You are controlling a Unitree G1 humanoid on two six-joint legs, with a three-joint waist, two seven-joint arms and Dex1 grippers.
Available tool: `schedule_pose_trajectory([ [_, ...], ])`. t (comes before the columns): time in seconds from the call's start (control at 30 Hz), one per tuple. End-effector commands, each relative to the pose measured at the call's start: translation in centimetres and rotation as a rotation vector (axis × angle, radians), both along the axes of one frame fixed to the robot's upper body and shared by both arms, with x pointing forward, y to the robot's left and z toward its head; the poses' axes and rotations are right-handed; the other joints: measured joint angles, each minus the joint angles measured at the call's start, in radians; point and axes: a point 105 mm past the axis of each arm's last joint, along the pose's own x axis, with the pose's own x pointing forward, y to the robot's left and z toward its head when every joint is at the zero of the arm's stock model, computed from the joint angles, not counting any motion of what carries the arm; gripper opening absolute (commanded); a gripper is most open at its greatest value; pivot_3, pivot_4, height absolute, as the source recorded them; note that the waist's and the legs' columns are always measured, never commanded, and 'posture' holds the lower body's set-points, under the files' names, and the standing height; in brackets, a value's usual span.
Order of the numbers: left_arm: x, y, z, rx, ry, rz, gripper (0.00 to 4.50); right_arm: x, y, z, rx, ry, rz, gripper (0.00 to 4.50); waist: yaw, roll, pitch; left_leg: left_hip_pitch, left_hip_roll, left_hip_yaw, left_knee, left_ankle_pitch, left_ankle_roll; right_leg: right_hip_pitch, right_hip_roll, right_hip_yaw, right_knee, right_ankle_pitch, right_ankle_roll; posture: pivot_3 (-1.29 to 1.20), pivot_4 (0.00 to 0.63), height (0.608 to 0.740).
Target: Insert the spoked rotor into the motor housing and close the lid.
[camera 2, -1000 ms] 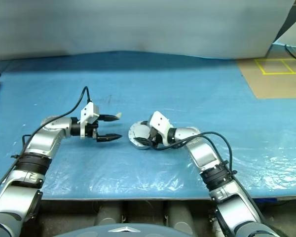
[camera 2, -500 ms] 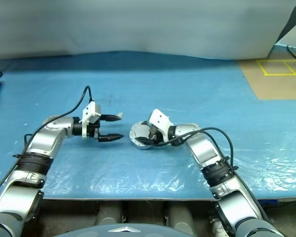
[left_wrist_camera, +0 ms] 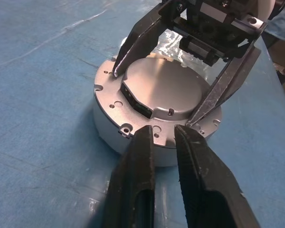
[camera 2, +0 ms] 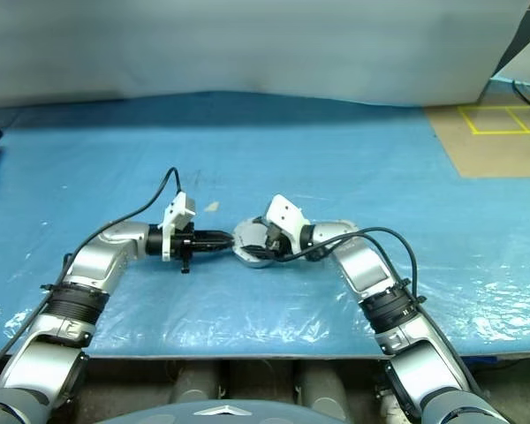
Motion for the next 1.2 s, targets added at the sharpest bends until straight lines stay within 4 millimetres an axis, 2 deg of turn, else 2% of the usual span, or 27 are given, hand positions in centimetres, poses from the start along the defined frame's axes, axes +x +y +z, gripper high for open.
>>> schedule_pose_trajectory([
  [0.03, 0.4, -0.2, 0.8, 0.002, -0.037, -0.009, 0.02, -0.4, -2.1, -4.7, -0.131, 0.13, -0.083, 2.97, 0.0, 0.0, 0.0, 0.0, 0.0, 0.0, 0.0, 0.0, 0.0, 0.0, 0.0, 0.0, 0.0, 0.0, 0.0, 0.0, 0.15, 0.74],
  [0.23, 0.0, -0.9, -0.4, 0.049, -0.024, -0.051, 0.02, -0.3, -2.0, -4.6, -0.127, 0.116, -0.084, 2.97, 0.0, 0.001, 0.0, 0.0, 0.0, 0.0, -0.001, 0.0, 0.0, 0.0, 0.0, 0.0, -0.001, 0.0, 0.0, 0.0, 0.15, 0.74],
  [0.4, -0.8, -0.4, -2.8, 0.185, -0.019, -0.086, 0.02, 0.2, -2.2, -4.0, -0.101, 0.103, -0.118, 2.97, 0.0, 0.004, -0.009, 0.001, 0.0, 0.0, -0.002, 0.0, 0.0, 0.002, 0.0, 0.0, -0.003, 0.0, 0.0, 0.0, 0.15, 0.74],
  [0.6, -0.9, -0.7, -2.8, 0.17, -0.035, -0.089, 0.02, 0.7, -2.8, -1.9, -0.022, 0.111, -0.156, 2.97, 0.005, 0.006, -0.012, 0.002, -0.001, 0.0, -0.004, -0.001, 0.001, 0.002, 0.0, 0.0, -0.003, -0.003, 0.005, 0.0, 0.15, 0.74],
  [0.63, -0.8, -0.6, -2.8, 0.17, -0.037, -0.087, 0.0, 0.6, -2.9, -1.8, -0.025, 0.111, -0.148, 3.69, 0.006, 0.006, -0.012, 0.002, -0.001, 0.0, -0.004, -0.001, 0.001, 0.002, 0.0, 0.0, -0.003, -0.002, 0.004, 0.0, 0.15, 0.74],
  [0.7, -0.8, -0.6, -2.8, 0.173, -0.041, -0.082, 0.0, 0.6, -3.0, -0.9, 0.003, 0.096, -0.143, 4.35, 0.009, 0.006, -0.012, 0.001, -0.001, 0.0, -0.004, -0.001, 0.001, 0.002, -0.001, 0.0, -0.004, -0.001, 0.002, 0.0, 0.15, 0.74],
  [0.73, -0.7, -0.6, -2.8, 0.173, -0.044, -0.08, 0.0, 0.9, -3.0, -0.1, 0.032, 0.079, -0.156, 4.47, 0.01, 0.006, -0.012, 0.001, -0.001, 0.0, -0.004, 0.0, 0.001, 0.002, -0.001, 0.0, -0.004, -0.001, 0.002, 0.0, 0.15, 0.74],
  [0.87, -0.7, -0.5, -2.8, 0.172, -0.048, -0.075, 0.0, 0.8, -3.2, 3.8, 0.154, 0.053, -0.159, 4.47, 0.014, 0.007, -0.012, -0.001, -0.002, 0.0, -0.005, 0.0, 0.001, 0.0, -0.001, 0.0, -0.005, -0.001, 0.002, 0.0, 0.15, 0.74],
  [0.97, -0.7, -0.5, -2.9, 0.171, -0.051, -0.068, 0.0, 0.0, -3.5, 6.6, 0.305, 0.113, -0.164, 4.47, 0.019, 0.007, -0.012, -0.003, -0.001, 0.0, -0.006, 0.0, 0.001, -0.002, -0.001, 0.0, -0.005, -0.001, 0.002, 0.0, 0.15, 0.74],
  [1.07, -0.6, -0.4, -2.9, 0.17, -0.054, -0.061, 0.0, -0.2, -4.7, 7.6, 0.407, 0.203, -0.214, 4.47, 0.023, 0.007, -0.012, -0.002, -0.001, 0.0, -0.008, 0.0, 0.0, -0.002, 0.0, 0.0, -0.005, -0.002, 0.002, 0.0, 0.15, 0.74],
  [1.2, -0.3, -0.3, -2.8, 0.167, -0.06, -0.053, 0.0, -0.4, -7.0, 6.3, 0.452, 0.364, -0.312, 4.47, 0.027, 0.007, -0.012, -0.003, -0.002, 0.0, -0.008, 0.0, 0.0, -0.002, 0.0, 0.0, -0.006, -0.002, 0.002, 0.0, 0.15, 0.74],
])
